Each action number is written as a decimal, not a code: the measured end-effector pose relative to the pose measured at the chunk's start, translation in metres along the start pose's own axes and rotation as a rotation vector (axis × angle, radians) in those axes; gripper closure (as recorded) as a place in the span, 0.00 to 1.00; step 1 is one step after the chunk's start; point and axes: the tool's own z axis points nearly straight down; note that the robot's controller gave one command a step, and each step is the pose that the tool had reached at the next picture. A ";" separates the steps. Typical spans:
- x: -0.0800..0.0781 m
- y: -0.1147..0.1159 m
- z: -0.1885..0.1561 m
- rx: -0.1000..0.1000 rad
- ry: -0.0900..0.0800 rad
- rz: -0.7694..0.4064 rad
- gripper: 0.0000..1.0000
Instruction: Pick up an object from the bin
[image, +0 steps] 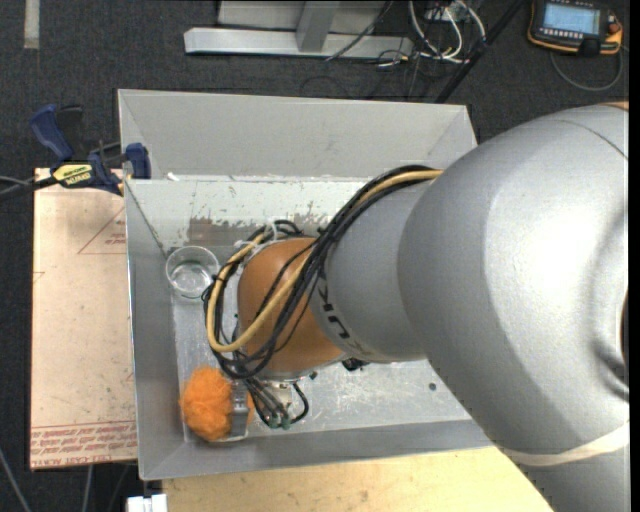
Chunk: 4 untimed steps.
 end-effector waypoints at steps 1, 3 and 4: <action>0.000 0.000 0.000 0.000 0.000 0.000 1.00; -0.001 0.003 -0.104 -0.001 -0.001 -0.020 1.00; -0.001 0.003 -0.104 -0.001 -0.001 -0.020 1.00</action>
Offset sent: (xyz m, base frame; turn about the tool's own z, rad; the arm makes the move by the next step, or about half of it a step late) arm 0.0066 0.0101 0.0456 -0.0143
